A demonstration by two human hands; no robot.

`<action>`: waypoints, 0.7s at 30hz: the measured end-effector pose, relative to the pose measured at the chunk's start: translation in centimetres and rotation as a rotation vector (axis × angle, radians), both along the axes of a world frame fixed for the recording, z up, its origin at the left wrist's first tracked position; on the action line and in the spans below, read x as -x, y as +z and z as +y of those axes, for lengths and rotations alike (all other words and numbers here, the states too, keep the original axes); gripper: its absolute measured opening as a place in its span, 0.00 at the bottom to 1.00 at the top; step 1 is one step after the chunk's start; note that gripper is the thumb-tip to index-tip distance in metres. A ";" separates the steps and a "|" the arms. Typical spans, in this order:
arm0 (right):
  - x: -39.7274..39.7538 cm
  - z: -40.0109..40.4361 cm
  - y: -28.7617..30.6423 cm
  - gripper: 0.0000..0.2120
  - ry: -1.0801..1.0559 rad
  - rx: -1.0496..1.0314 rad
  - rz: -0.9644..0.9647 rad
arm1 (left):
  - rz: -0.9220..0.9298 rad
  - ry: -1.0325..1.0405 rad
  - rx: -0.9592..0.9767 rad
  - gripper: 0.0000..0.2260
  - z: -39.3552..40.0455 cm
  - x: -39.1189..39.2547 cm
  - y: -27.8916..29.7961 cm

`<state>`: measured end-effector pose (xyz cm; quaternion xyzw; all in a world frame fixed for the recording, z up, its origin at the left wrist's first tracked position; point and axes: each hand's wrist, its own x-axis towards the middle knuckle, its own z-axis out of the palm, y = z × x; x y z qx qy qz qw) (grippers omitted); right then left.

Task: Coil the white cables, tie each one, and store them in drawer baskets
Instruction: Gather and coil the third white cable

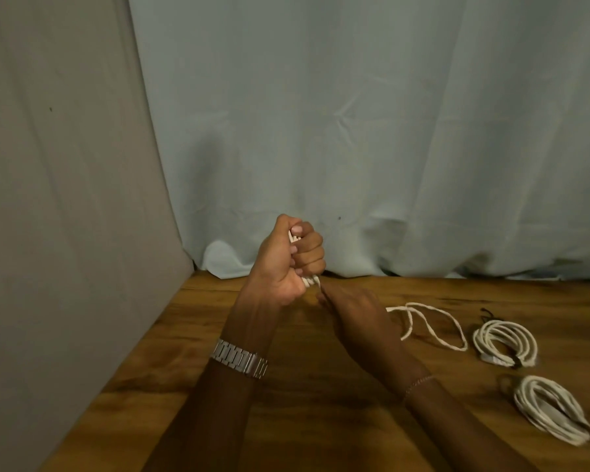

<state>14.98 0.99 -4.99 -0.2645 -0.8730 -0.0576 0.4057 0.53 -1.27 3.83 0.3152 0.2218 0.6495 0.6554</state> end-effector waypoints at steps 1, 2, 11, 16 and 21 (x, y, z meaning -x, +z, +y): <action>0.0 0.6 0.5 0.08 0.013 0.011 -0.038 | 0.022 -0.018 0.010 0.17 -0.1 -0.1 0.1; -0.1 1.2 1.1 0.12 0.022 0.037 -0.114 | 0.054 -0.051 0.021 0.16 -0.3 -0.2 0.2; 0.2 4.8 6.6 0.14 0.089 0.221 -0.524 | 0.287 -0.431 0.106 0.16 -1.2 -0.5 0.3; -0.3 5.8 10.1 0.06 0.088 0.126 -0.442 | 0.433 -0.536 0.109 0.21 -1.4 -0.8 0.2; -0.4 6.2 13.6 0.13 0.000 -0.082 -0.375 | 0.428 -0.440 0.174 0.29 -0.7 -1.0 -0.3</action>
